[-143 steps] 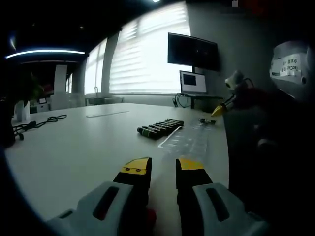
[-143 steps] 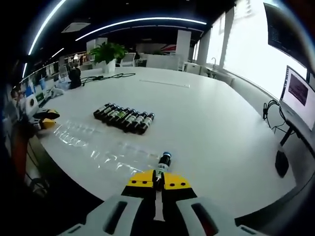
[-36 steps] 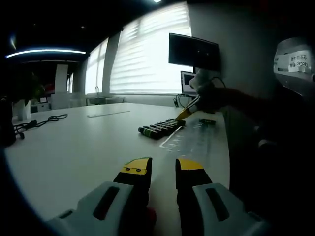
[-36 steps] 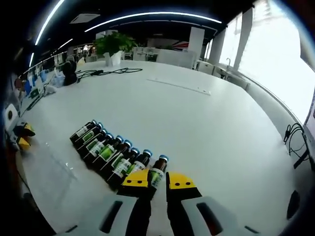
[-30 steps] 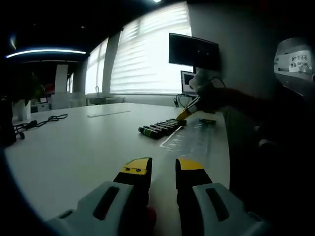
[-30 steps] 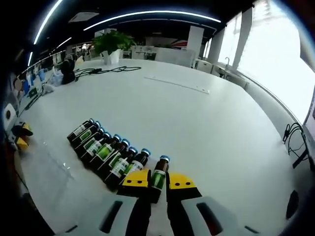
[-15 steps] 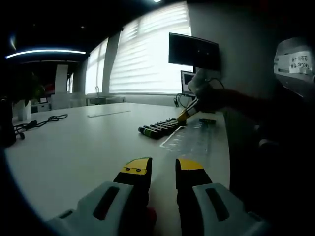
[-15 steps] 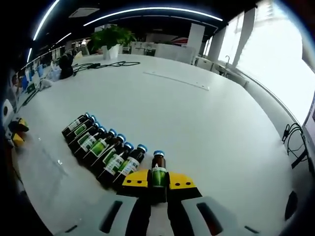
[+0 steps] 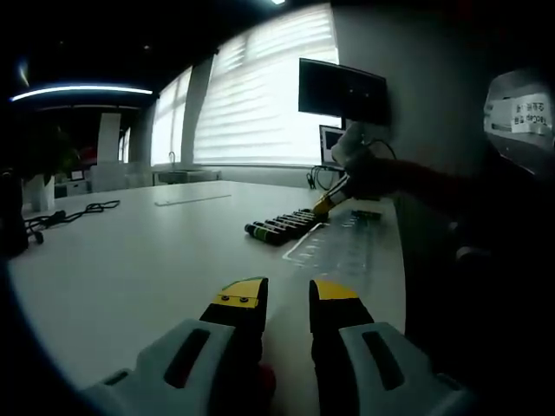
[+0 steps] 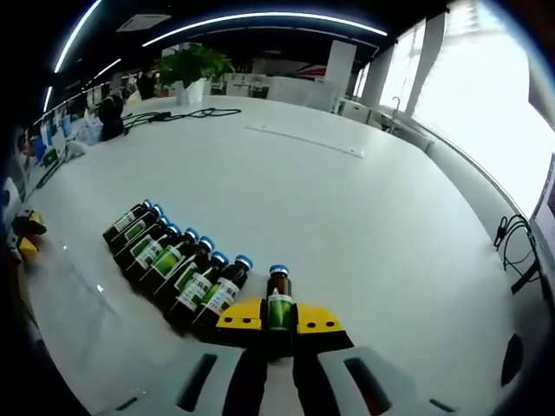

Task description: Grip medicine bottles put into box

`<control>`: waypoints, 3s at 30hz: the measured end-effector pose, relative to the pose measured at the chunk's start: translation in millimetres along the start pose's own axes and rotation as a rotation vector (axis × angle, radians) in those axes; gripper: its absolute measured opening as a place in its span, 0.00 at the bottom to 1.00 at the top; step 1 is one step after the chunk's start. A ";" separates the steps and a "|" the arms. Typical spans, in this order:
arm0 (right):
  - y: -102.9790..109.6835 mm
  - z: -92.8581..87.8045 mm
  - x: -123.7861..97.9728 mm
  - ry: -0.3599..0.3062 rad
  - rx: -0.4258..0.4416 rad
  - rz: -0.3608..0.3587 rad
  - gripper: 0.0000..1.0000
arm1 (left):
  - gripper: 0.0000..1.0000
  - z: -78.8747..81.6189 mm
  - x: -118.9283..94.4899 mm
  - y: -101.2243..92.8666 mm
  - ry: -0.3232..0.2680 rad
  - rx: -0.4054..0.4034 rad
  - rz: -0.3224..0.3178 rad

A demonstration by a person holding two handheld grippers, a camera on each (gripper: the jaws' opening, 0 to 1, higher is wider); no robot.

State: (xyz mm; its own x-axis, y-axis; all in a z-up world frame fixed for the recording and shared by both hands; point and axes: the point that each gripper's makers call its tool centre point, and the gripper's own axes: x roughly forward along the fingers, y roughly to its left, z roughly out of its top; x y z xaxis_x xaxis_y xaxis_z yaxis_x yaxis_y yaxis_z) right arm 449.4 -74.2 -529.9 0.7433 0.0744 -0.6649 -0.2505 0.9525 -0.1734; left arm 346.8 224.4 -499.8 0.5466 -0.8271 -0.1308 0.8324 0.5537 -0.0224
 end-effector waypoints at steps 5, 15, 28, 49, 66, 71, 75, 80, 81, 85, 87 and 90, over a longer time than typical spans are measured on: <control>1.1 3.0 -5.6 -0.019 -0.013 -0.003 0.06 | 0.14 0.1 -0.2 0.1 -0.001 -0.001 0.000; 4.7 10.3 -27.2 -0.069 -0.002 0.002 0.06 | 0.14 0.2 -0.4 0.3 -0.002 -0.003 0.000; 6.0 12.9 -68.1 -0.149 0.013 -0.015 0.06 | 0.14 0.1 -0.1 0.2 0.000 -0.001 0.000; 5.1 -52.4 -101.0 -0.107 0.194 -0.058 0.07 | 0.13 1.0 -0.1 0.1 -0.008 -0.007 -0.001; 9.3 -60.2 -103.8 -0.092 0.239 -0.080 0.07 | 0.13 0.5 0.3 0.3 -0.004 -0.004 0.002; 12.2 -61.5 -100.6 -0.084 0.224 -0.083 0.07 | 0.13 0.5 0.3 0.3 -0.004 -0.002 0.001; 14.6 -62.4 -98.9 -0.075 0.204 -0.075 0.07 | 0.13 0.6 0.3 0.4 -0.004 -0.003 0.001; 18.1 -62.5 -97.9 -0.075 0.156 -0.072 0.08 | 0.13 0.7 0.1 0.7 -0.005 -0.003 0.001; 17.7 -62.5 -98.0 -0.074 0.155 -0.072 0.08 | 0.13 0.7 0.0 0.8 -0.005 -0.003 0.001; 15.9 -63.9 -98.2 -0.074 0.152 -0.076 0.08 | 0.13 0.6 0.0 0.8 -0.005 -0.004 0.001; 14.0 -63.6 -99.1 -0.079 0.158 -0.083 0.08 | 0.13 0.6 0.0 0.6 -0.005 -0.003 0.001; 12.6 -61.6 -101.8 -0.088 0.154 -0.088 0.08 | 0.13 0.6 0.1 0.5 -0.005 -0.003 0.001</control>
State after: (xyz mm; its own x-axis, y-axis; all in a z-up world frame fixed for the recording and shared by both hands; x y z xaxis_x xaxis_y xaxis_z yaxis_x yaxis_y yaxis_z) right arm 332.4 -88.0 -509.1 0.8112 0.0083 -0.5848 -0.0897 0.9899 -0.1102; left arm 347.3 224.5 -499.2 0.5480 -0.8269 -0.1262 0.8315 0.5549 -0.0253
